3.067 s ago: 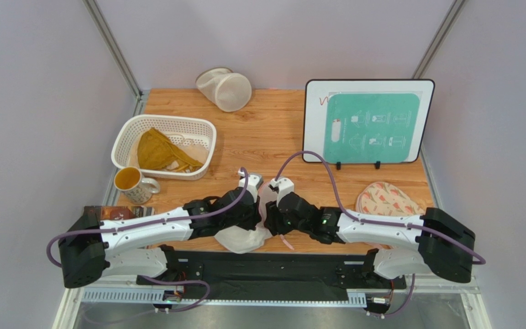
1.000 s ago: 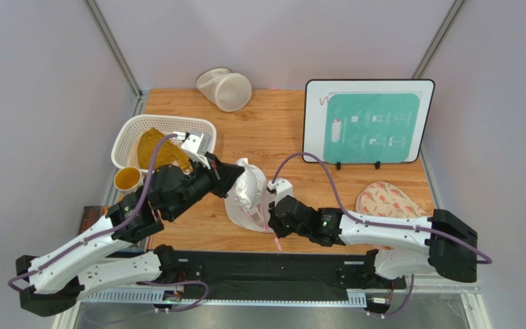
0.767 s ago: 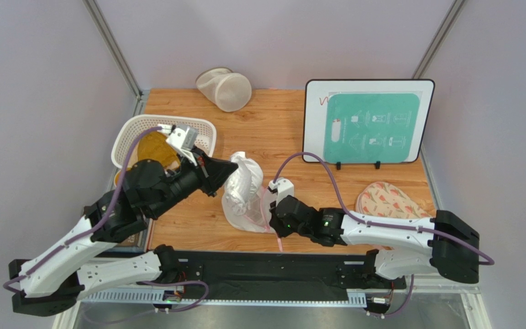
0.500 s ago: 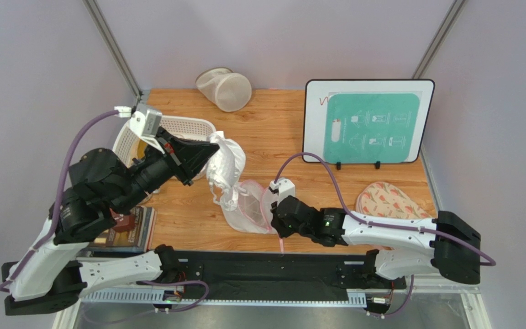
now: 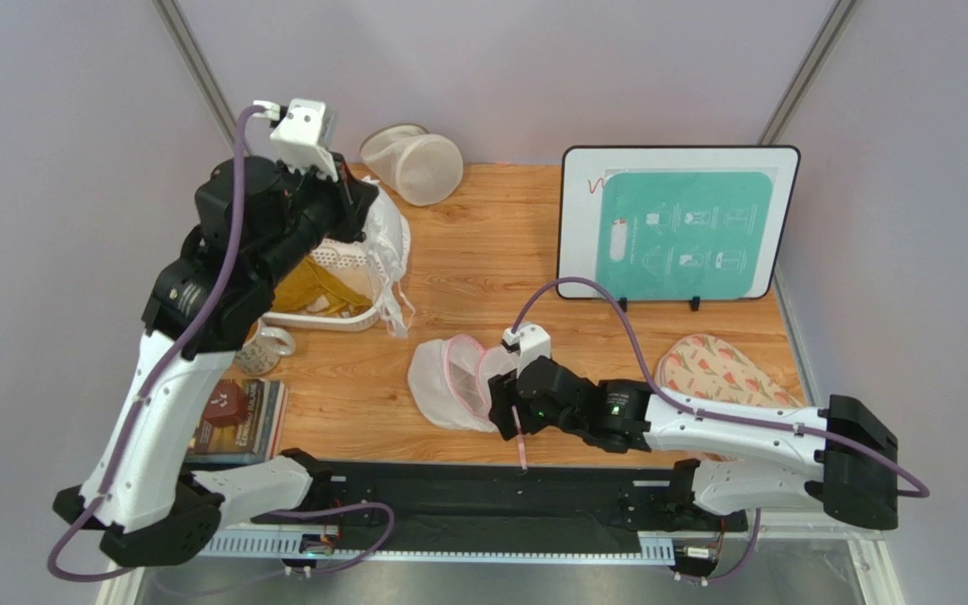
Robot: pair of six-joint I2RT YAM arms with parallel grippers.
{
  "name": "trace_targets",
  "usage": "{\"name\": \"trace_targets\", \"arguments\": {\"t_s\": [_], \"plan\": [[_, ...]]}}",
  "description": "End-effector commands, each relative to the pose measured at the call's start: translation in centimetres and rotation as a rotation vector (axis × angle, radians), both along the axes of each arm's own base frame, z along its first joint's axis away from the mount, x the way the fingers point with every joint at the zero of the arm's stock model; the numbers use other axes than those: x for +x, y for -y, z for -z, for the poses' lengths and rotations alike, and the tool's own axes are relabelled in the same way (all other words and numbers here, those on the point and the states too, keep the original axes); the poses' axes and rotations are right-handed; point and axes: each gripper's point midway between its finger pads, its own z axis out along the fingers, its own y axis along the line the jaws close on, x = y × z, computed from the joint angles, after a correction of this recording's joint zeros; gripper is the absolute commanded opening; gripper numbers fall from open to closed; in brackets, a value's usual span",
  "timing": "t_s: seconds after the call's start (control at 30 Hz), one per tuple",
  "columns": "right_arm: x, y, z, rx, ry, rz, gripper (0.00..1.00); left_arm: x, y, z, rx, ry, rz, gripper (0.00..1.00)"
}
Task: Unzip the laundry bag and remove the bra
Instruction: Place the bra in the bin.
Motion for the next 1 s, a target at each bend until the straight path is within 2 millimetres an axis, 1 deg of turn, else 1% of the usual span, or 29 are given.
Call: {"name": "trace_targets", "arguments": {"t_s": [0.0,0.03,0.07,0.1,0.13,0.17,0.2,0.23,0.27,0.3,0.33,0.4,0.43,0.5,0.53,0.57,0.63,0.67,0.73,0.77,0.83,0.87,0.93,0.97], "plan": [[0.5,-0.3,-3.7,0.057,0.059,-0.005,0.75,2.6,-2.0,-1.3,0.029,0.017,-0.031,0.00],[0.4,-0.2,-3.9,0.058,0.063,-0.007,0.79,3.1,-2.3,-1.4,0.036,0.018,-0.039,0.00],[0.4,0.1,-4.4,0.066,0.070,-0.006,0.84,3.6,-3.2,-2.5,0.026,0.040,-0.070,0.00],[0.4,0.2,-4.8,0.071,0.077,-0.009,0.85,4.5,-3.3,-2.2,0.035,0.025,-0.080,0.00],[0.4,0.5,-4.9,0.066,0.080,-0.006,0.87,5.1,-4.0,-2.4,0.037,0.029,-0.108,0.00],[0.4,0.7,-5.2,0.068,0.085,-0.006,0.89,5.8,-4.3,-2.7,0.048,0.036,-0.120,0.00],[0.3,0.9,-5.8,0.085,0.095,-0.007,0.89,6.2,-4.7,-2.8,0.052,0.035,-0.133,0.00],[0.4,1.2,-6.1,0.088,0.104,-0.004,0.90,6.7,-5.5,-2.9,0.059,0.035,-0.160,0.00],[0.4,1.6,-6.2,0.083,0.108,0.001,0.90,7.3,-5.9,-2.8,0.068,0.029,-0.174,0.00],[0.4,2.0,-6.9,0.099,0.121,0.005,0.90,7.6,-6.3,-2.8,0.072,0.026,-0.187,0.00],[0.3,2.2,-7.0,0.101,0.126,0.003,0.91,8.1,-7.2,-2.7,0.072,0.022,-0.212,0.00],[0.4,2.8,-7.4,0.104,0.140,0.015,0.91,8.9,-7.9,-2.1,0.077,0.007,-0.233,0.00],[0.4,3.3,-8.0,0.117,0.150,0.016,0.91,9.4,-8.6,-1.6,0.085,-0.003,-0.253,0.00],[0.3,3.7,-8.4,0.127,0.157,0.021,0.91,10.7,-9.3,-0.1,0.105,-0.035,-0.273,0.00],[0.2,4.1,-8.9,0.142,0.164,0.023,0.91,11.2,-10.0,0.5,0.109,-0.049,-0.297,0.00],[0.1,4.3,-9.1,0.150,0.164,0.026,0.91,12.3,-10.2,2.1,0.122,-0.078,-0.302,0.00],[-0.1,4.7,-9.3,0.157,0.164,0.026,0.91,13.6,-10.9,4.0,0.146,-0.115,-0.317,0.00],[-0.1,5.0,-9.5,0.168,0.168,0.030,0.91,14.7,-11.0,6.1,0.165,-0.164,-0.317,0.00],[-0.3,5.2,-9.5,0.170,0.165,0.031,0.91,15.7,-11.7,8.2,0.189,-0.217,-0.329,0.00],[-0.3,5.5,-9.7,0.175,0.170,0.035,0.91,16.5,-11.9,10.1,0.200,-0.262,-0.330,0.00],[-0.3,5.6,-9.5,0.174,0.169,0.039,0.91,17.1,-12.3,12.0,0.211,-0.303,-0.339,0.00],[-0.3,5.6,-9.4,0.175,0.168,0.038,0.91,17.4,-12.5,13.8,0.218,-0.339,-0.341,0.00],[-0.2,5.6,-9.4,0.173,0.169,0.042,0.91,17.6,-12.7,15.7,0.218,-0.383,-0.346,0.00],[-0.2,5.6,-9.3,0.170,0.169,0.043,0.91,17.4,-12.8,17.3,0.217,-0.423,-0.350,0.00]]}}
